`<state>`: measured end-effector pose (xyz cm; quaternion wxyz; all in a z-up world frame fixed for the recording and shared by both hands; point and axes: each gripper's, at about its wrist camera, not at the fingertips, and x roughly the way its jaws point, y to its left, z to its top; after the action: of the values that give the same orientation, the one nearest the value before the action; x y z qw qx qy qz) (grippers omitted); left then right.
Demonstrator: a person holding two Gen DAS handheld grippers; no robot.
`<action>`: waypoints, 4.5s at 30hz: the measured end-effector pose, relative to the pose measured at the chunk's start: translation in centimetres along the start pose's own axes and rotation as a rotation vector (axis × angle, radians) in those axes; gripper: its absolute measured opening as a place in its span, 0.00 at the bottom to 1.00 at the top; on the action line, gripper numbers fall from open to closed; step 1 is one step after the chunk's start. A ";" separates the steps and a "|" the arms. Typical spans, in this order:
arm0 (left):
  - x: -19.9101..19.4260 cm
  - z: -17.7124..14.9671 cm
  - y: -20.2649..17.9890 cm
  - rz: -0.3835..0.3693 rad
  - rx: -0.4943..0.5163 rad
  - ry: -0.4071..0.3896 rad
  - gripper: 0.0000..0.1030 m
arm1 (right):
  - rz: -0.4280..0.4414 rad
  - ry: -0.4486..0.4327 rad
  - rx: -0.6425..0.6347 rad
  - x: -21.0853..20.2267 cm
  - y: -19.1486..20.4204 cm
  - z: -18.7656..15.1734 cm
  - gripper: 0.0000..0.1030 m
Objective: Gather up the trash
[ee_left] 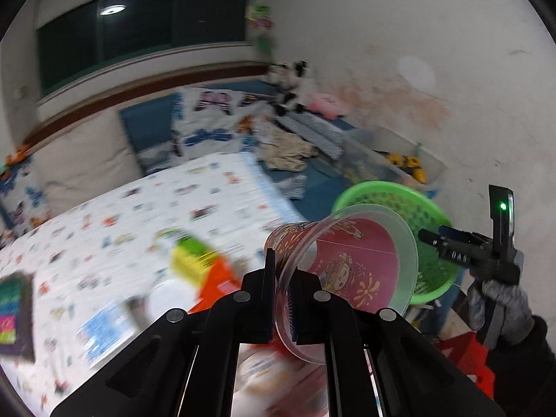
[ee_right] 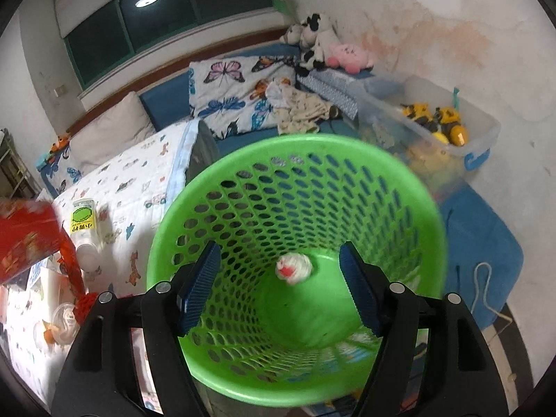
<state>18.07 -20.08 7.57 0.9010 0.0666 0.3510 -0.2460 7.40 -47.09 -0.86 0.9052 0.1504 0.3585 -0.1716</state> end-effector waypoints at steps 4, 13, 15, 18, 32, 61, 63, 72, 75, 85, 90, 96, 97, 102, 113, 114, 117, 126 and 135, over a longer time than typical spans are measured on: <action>4.0 2.1 -3.8 -0.064 0.063 0.032 0.06 | -0.016 -0.042 0.004 -1.8 -1.1 -0.3 0.71; 12.3 3.4 -11.9 -0.184 0.199 0.152 0.06 | -0.035 -0.086 0.066 -4.0 -3.7 -1.2 0.72; 14.3 3.0 -13.5 -0.166 0.232 0.185 0.06 | -0.039 -0.083 0.071 -4.0 -4.0 -1.4 0.72; 16.7 2.3 -14.8 -0.150 0.275 0.222 0.06 | -0.051 -0.074 0.069 -3.8 -4.3 -2.0 0.72; 25.6 -0.2 -18.7 -0.090 0.344 0.476 0.06 | -0.095 -0.114 0.106 -4.9 -6.3 -3.1 0.72; 19.6 1.8 -15.5 -0.047 0.269 0.358 0.41 | -0.076 -0.122 0.112 -7.1 -4.3 -4.0 0.72; 17.6 2.1 -14.0 -0.055 0.236 0.326 0.41 | -0.054 -0.118 0.106 -7.5 -3.4 -4.3 0.72; 7.7 1.4 -7.3 -0.037 0.123 0.181 0.47 | 0.057 -0.050 0.035 -7.6 2.5 -6.4 0.72; 5.2 0.4 -4.8 -0.021 0.094 0.143 0.50 | 0.106 -0.010 -0.001 -7.2 4.9 -7.4 0.72; -1.6 -4.6 3.8 0.046 -0.032 0.076 0.53 | 0.266 0.100 -0.046 -6.4 11.3 -11.0 0.72; -3.5 -7.1 7.5 0.082 -0.093 0.069 0.56 | 0.304 0.165 -0.005 -4.8 12.4 -12.6 0.72; -4.5 -10.6 10.4 0.111 -0.134 0.099 0.56 | 0.343 0.202 0.039 -3.1 13.5 -12.9 0.66; -4.7 -11.2 10.7 0.118 -0.140 0.102 0.56 | 0.353 0.207 0.048 -2.7 13.6 -12.9 0.65; -5.4 -13.5 12.6 0.131 -0.184 0.127 0.56 | 0.384 0.229 0.084 -1.6 14.3 -12.9 0.59; -5.0 -17.7 14.1 0.141 -0.235 0.213 0.61 | 0.397 0.209 0.148 -0.4 14.0 -12.7 0.42; -4.8 -18.0 14.0 0.136 -0.232 0.219 0.61 | 0.395 0.207 0.149 -0.4 14.0 -12.7 0.40; -4.4 -18.3 13.4 0.129 -0.211 0.229 0.61 | 0.391 0.195 0.144 -0.7 13.9 -12.6 0.39; -2.8 -19.2 12.9 0.108 -0.143 0.274 0.71 | 0.362 0.146 0.108 -2.2 13.7 -11.9 0.34; -1.5 -19.9 13.5 0.098 -0.146 0.295 0.62 | 0.350 0.101 0.073 -4.6 13.3 -11.2 0.25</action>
<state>11.79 -1.90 -6.92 0.8530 0.0533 0.4929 -0.1630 3.16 -29.79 -3.45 0.8961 0.2514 0.3655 -0.0167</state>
